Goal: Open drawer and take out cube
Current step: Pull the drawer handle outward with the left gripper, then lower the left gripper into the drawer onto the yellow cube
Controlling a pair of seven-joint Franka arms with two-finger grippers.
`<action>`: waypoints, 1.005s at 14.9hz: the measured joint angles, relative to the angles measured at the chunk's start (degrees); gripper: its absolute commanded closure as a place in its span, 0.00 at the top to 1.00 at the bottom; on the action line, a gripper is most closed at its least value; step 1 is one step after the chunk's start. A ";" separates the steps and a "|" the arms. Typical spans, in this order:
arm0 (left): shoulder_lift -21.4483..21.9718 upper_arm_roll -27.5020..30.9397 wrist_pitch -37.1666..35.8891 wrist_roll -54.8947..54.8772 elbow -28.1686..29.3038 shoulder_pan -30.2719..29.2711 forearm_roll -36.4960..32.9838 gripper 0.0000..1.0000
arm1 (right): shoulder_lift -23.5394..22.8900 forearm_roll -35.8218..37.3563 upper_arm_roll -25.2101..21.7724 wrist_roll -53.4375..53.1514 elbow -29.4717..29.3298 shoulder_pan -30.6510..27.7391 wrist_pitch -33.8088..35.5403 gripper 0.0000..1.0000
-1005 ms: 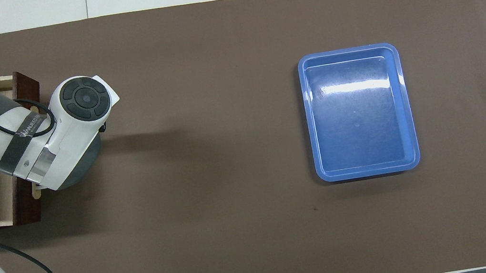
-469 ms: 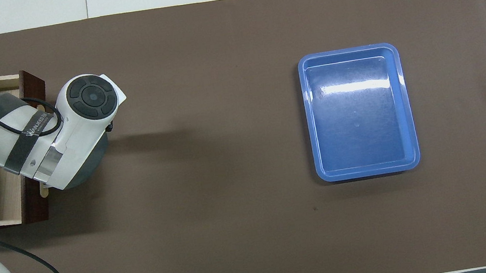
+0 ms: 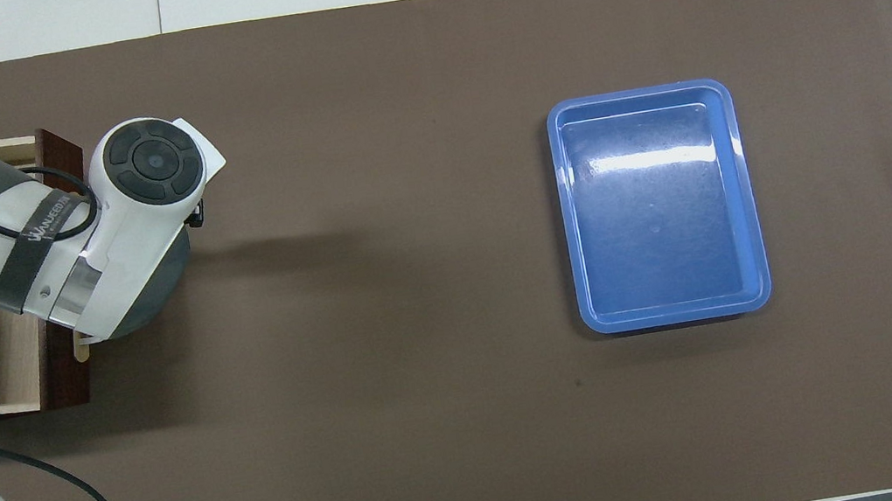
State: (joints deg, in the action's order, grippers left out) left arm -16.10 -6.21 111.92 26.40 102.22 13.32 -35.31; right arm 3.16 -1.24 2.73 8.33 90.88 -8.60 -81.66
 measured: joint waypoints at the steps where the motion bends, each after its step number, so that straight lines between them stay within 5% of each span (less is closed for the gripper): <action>1: 0.08 -0.09 -1.38 -0.21 -1.77 0.00 1.39 1.00 | 0.00 0.00 0.00 0.00 0.00 0.00 0.00 1.00; 8: 1.34 0.62 -15.49 1.00 -16.06 -0.20 15.69 1.00 | 0.00 0.00 0.00 0.00 0.00 0.00 0.00 1.00; 15: 1.55 3.14 -15.74 12.42 -18.06 -10.77 27.55 1.00 | 0.00 0.00 0.00 0.00 0.00 0.00 -0.04 1.00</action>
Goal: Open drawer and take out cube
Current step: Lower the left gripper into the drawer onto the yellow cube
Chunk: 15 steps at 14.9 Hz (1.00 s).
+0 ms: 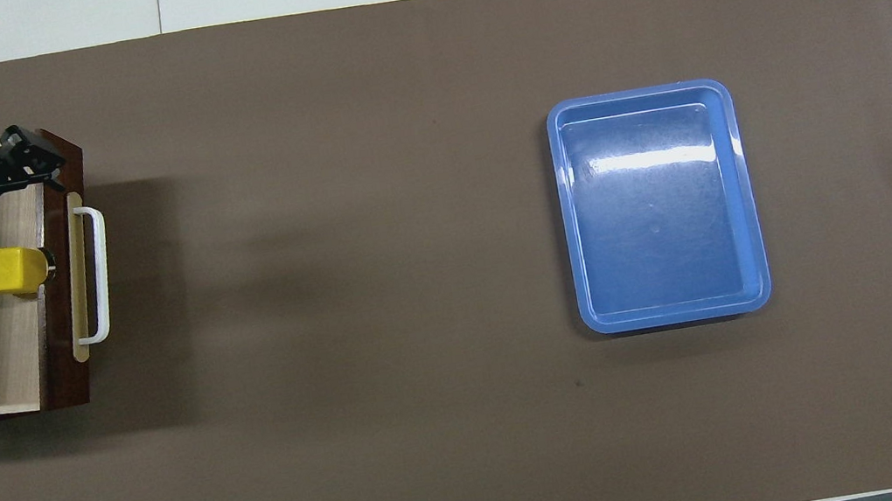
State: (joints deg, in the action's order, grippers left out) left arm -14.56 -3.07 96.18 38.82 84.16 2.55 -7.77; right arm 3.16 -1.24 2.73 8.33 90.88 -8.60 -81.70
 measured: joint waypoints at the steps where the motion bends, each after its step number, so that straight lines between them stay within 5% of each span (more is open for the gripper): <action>1: 0.09 0.03 0.51 2.83 -0.01 -1.06 0.18 1.00 | 0.00 0.00 0.00 0.00 0.00 0.00 0.00 1.00; 6: 0.33 0.05 4.30 22.53 1.04 -5.08 0.27 1.00 | 0.00 0.00 0.00 0.00 0.00 0.00 0.00 1.00; 15: 5.83 0.10 8.69 28.41 13.88 -10.31 3.96 1.00 | 0.00 0.00 -0.12 -0.02 0.00 -0.06 0.00 1.00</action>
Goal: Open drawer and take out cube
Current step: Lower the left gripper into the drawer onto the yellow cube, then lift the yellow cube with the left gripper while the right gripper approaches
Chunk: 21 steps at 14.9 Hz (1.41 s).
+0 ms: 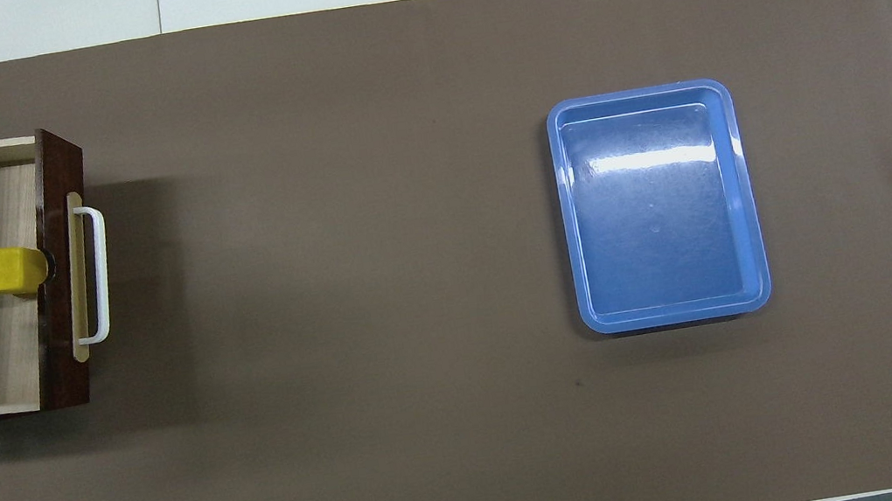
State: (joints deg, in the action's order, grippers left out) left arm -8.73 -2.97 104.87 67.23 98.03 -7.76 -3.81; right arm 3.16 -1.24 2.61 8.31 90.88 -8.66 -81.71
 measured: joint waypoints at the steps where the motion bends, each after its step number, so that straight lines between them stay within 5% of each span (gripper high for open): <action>1: 0.36 0.00 1.05 0.56 0.92 -0.10 0.08 1.00 | 0.00 0.00 0.01 -0.44 0.00 0.00 0.00 1.00; 10: 1.83 -0.61 8.84 6.26 6.66 -0.02 0.10 1.00 | 0.25 -1.91 1.37 -14.46 1.18 1.33 0.02 1.00; 21: 1.70 -0.36 10.42 8.14 9.51 -0.20 0.11 1.00 | 2.14 -8.91 1.47 -37.55 9.72 8.15 -4.51 1.00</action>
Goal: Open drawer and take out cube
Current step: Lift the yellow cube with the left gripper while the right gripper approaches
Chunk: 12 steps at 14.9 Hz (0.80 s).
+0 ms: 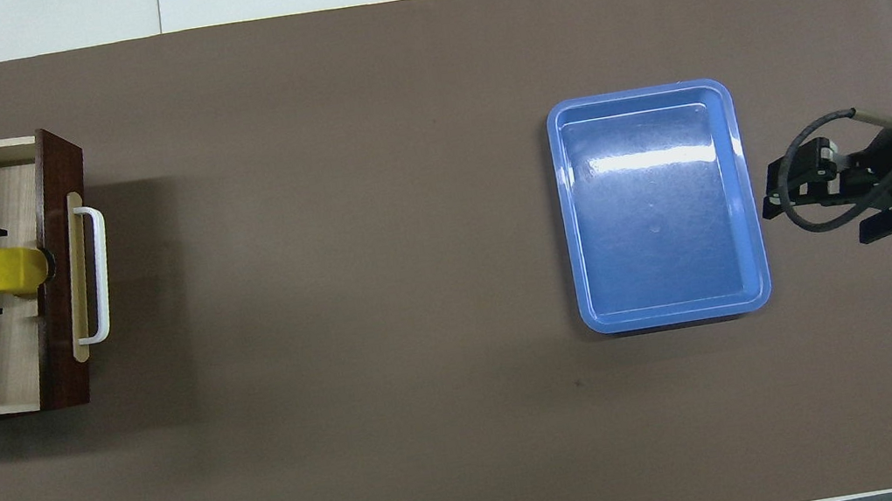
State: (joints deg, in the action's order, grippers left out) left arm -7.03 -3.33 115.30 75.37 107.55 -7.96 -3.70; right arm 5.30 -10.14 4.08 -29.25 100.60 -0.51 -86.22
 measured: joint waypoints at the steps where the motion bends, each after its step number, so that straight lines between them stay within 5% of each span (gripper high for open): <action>1: 0.00 0.00 0.13 0.02 0.19 0.00 0.00 0.98 | 0.06 -1.48 0.02 -3.37 0.79 0.77 -0.59 1.00; 5: 0.00 0.00 0.34 0.04 0.87 0.00 0.00 0.83 | 0.37 -6.82 0.09 -14.72 4.26 3.62 -3.99 1.00; 7: 0.00 0.00 0.49 0.04 0.92 0.00 0.00 0.66 | 0.31 -8.62 0.10 -19.20 5.47 5.05 -6.32 1.00; 9: 0.00 0.02 0.55 0.04 0.92 -0.01 0.00 0.36 | -0.08 -10.39 0.11 -22.91 6.22 6.34 -8.37 1.00; 10: 0.00 0.02 0.59 0.04 0.93 -0.01 0.00 0.08 | -0.48 -11.71 0.11 -24.67 6.45 6.82 -9.73 1.00; 12: 0.01 0.03 0.63 0.04 0.93 -0.02 0.00 0.00 | -1.88 -13.65 0.10 -28.25 6.73 8.12 -12.88 1.00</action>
State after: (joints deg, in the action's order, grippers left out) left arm -7.02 -3.30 115.93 75.41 108.47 -7.98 -3.70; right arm 3.42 -23.79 4.18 -57.50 107.33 7.61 -99.09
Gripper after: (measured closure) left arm 0.454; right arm 0.000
